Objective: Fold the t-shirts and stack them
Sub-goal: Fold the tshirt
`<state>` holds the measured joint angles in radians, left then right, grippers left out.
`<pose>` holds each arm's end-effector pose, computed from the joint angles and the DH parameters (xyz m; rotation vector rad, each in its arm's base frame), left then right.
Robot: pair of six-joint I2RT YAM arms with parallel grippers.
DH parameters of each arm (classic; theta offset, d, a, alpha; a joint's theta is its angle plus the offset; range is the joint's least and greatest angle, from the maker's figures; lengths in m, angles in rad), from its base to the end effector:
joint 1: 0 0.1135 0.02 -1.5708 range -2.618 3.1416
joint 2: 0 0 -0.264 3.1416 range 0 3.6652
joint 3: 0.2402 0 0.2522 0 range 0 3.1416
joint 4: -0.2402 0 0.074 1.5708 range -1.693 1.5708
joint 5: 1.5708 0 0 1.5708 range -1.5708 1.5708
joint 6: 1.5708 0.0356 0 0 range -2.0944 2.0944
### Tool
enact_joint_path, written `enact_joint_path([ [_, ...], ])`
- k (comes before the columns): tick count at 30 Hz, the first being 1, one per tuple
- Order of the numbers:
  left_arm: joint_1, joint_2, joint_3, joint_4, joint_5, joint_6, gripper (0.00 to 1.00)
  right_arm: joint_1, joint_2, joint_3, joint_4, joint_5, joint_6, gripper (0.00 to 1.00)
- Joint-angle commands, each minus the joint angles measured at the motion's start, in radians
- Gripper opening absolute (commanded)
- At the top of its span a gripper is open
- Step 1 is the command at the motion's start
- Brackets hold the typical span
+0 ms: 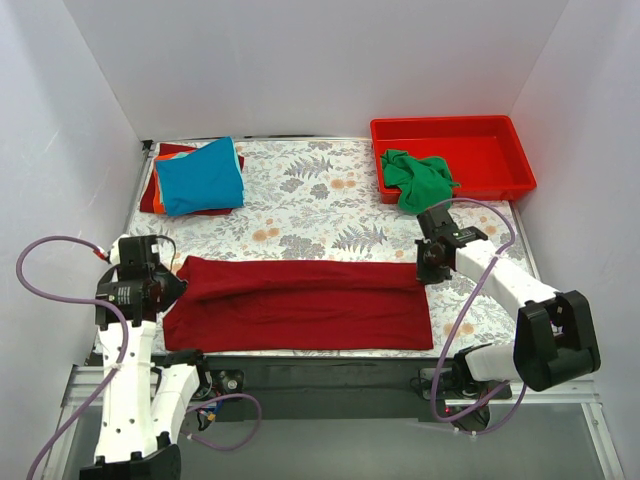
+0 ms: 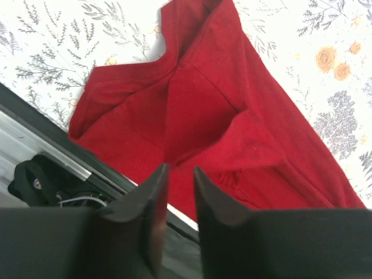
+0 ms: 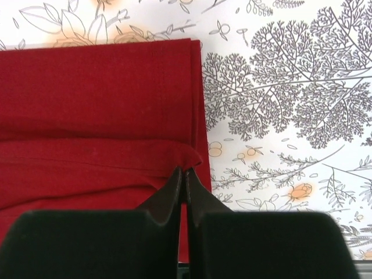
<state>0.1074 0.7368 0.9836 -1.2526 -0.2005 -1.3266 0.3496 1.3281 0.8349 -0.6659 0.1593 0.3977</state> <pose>0.1043 0.0184 0.3169 -1.7378 1.8798 -0.2142 0.2316 0.0784 0.2066 0.1100 2.6996 0.0051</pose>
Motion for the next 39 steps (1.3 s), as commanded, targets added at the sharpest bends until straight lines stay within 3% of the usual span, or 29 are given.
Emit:
enact_joint_path([
  [1, -0.003, -0.010, 0.066, -0.070, 0.027, -0.010, 0.26, 0.015, -0.040, -0.011, -0.066, 0.042, 0.038, 0.07],
  [2, -0.003, -0.010, 0.081, -0.082, 0.023, -0.013, 0.32, 0.022, -0.047, -0.014, -0.075, 0.043, 0.041, 0.16],
  [4, -0.003, -0.004, 0.112, -0.111, 0.019, -0.016, 0.46, 0.034, -0.079, -0.020, -0.110, 0.058, 0.053, 0.25],
  [5, -0.005, -0.002, 0.119, -0.117, 0.024, -0.017, 0.49, 0.051, -0.093, -0.019, -0.126, 0.069, 0.058, 0.31],
  [9, -0.002, 0.030, 0.138, -0.087, 0.068, -0.010, 0.51, 0.069, -0.171, 0.013, -0.152, 0.080, 0.046, 0.36],
  [18, -0.003, 0.165, -0.022, 0.289, 0.234, -0.006, 0.50, 0.071, -0.044, 0.159, -0.029, -0.052, -0.080, 0.35],
  [22, -0.003, 0.275, -0.080, 0.415, 0.248, 0.020, 0.50, 0.071, 0.026, 0.194, 0.063, -0.194, -0.117, 0.35],
  [28, -0.003, 0.415, -0.222, 0.599, 0.386, -0.009, 0.50, 0.069, 0.124, 0.181, 0.117, -0.210, -0.119, 0.34],
  [39, -0.003, 0.591, -0.345, 0.785, 0.443, 0.046, 0.50, 0.060, 0.249, 0.078, 0.201, -0.164, -0.105, 0.32],
])
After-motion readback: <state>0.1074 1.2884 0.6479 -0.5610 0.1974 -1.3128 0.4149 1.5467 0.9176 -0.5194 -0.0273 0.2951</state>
